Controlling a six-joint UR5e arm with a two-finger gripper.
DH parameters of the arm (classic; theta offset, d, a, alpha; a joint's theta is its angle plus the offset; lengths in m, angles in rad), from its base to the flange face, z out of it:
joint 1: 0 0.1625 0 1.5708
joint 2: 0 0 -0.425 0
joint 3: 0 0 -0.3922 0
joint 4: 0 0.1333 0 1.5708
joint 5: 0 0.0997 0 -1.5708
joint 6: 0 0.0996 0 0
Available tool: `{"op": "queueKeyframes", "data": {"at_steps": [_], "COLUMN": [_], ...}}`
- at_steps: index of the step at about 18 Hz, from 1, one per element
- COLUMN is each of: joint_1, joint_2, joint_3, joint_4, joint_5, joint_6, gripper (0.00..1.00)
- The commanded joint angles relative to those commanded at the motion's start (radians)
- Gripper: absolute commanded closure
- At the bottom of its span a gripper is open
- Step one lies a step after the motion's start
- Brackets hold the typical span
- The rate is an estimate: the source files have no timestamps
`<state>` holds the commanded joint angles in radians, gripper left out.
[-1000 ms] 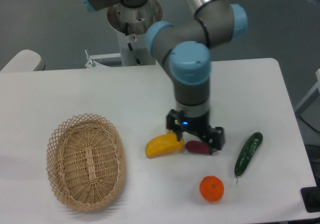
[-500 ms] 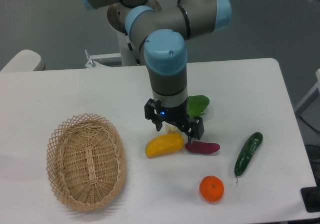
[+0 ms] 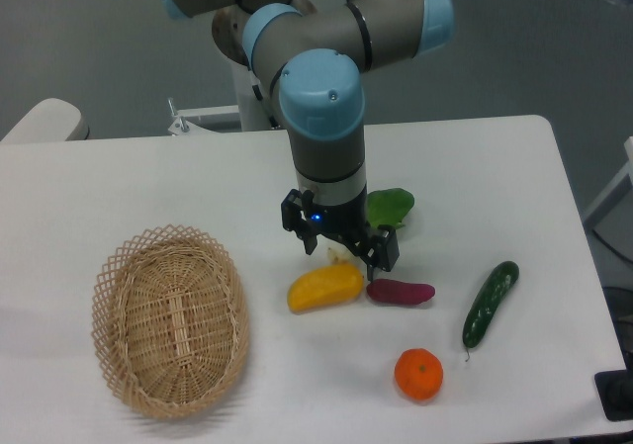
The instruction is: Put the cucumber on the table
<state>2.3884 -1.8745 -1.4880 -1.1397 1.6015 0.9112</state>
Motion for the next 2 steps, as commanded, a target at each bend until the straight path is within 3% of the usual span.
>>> {"op": "queueKeyframes", "data": {"at_steps": [2], "joint_1": [0.002], "joint_2": [0.0], "joint_3": [0.003], "joint_4": [-0.002], "joint_5": [0.0], "joint_6": [0.0], "gripper": [0.0]}}
